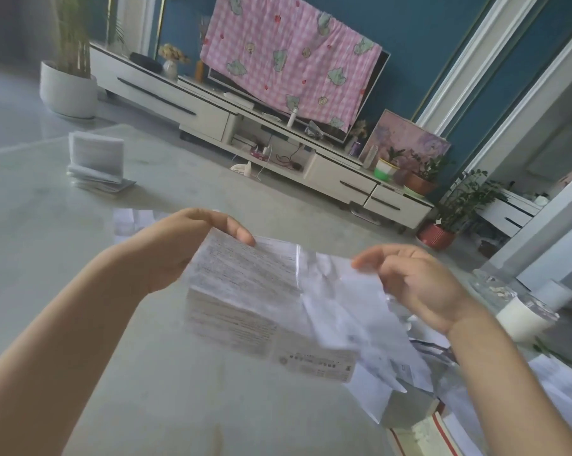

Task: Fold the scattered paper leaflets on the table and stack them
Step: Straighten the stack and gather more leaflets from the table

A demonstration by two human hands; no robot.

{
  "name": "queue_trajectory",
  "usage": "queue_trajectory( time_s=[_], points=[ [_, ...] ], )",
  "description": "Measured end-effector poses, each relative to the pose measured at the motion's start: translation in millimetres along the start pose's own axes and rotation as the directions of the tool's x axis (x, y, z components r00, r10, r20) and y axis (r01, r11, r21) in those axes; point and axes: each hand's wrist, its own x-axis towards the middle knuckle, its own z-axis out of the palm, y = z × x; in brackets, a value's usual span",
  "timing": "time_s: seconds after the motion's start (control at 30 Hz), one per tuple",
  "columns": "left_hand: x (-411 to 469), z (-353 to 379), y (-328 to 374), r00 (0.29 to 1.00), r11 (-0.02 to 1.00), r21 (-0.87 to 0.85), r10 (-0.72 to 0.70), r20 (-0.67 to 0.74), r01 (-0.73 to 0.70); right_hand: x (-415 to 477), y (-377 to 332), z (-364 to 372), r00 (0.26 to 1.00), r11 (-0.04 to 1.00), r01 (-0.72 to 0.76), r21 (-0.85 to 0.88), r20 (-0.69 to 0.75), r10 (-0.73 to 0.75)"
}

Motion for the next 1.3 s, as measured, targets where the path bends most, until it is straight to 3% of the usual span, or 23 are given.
queue_trajectory(
  time_s=[0.1, 0.2, 0.27, 0.37, 0.47, 0.57, 0.67, 0.77, 0.9, 0.97, 1.3],
  points=[
    [-0.2, 4.0, 3.0, 0.998, 0.996, 0.087, -0.013, 0.065, 0.008, 5.4, -16.6, -1.3, 0.989, 0.994, 0.066, -0.087, 0.141, -0.054],
    [-1.6, 15.7, 3.1, 0.990, 0.996, 0.087, -0.046, 0.136, 0.035, 5.8, -18.3, 20.5, 0.903, 0.910, 0.000, -0.414, 0.391, 0.178],
    [1.1, 18.6, 0.7, 0.997, 0.998, 0.057, -0.025, 0.075, 0.021, 2.1, -13.3, 35.4, 0.864, 0.907, -0.016, -0.422, 0.450, 0.225],
    [6.8, 10.7, -2.5, 0.998, 0.981, -0.196, -0.021, -0.062, 0.008, 3.2, -8.9, 39.3, 0.970, 0.953, 0.038, -0.299, 0.242, 0.037],
    [9.0, 2.9, -2.2, 0.996, 0.866, -0.493, -0.088, 0.014, 0.084, 12.1, 1.6, 28.4, 0.998, 0.999, 0.028, -0.038, 0.062, -0.025],
    [9.5, 10.7, -4.4, 0.987, 0.883, -0.457, -0.042, 0.154, 0.109, 16.4, 9.0, 22.1, 0.990, 0.989, 0.047, 0.141, -0.135, -0.028],
    [12.1, 30.9, -8.2, 0.993, 0.955, -0.296, 0.015, 0.119, 0.021, 14.6, 12.0, 23.5, 0.977, 0.975, 0.067, 0.213, -0.214, -0.020],
    [15.8, 41.7, -16.9, 0.998, 0.984, -0.166, 0.062, -0.002, -0.062, 12.5, 16.9, 26.6, 0.979, 0.970, 0.056, 0.235, -0.204, -0.007],
    [18.5, 40.0, -21.5, 0.994, 0.994, -0.093, 0.055, -0.092, -0.063, 5.4, 16.6, 22.4, 0.999, 0.976, -0.036, 0.215, -0.004, 0.037],
    [17.8, 39.0, -20.6, 0.995, 0.995, -0.073, 0.059, -0.075, -0.064, 2.7, 17.8, 18.8, 0.996, 0.982, -0.074, 0.174, 0.055, 0.065],
    [14.9, 39.6, -16.4, 1.000, 0.997, -0.069, 0.015, 0.003, -0.014, 1.7, 29.1, 10.9, 0.992, 0.969, -0.127, 0.213, 0.023, 0.126]
  ],
)
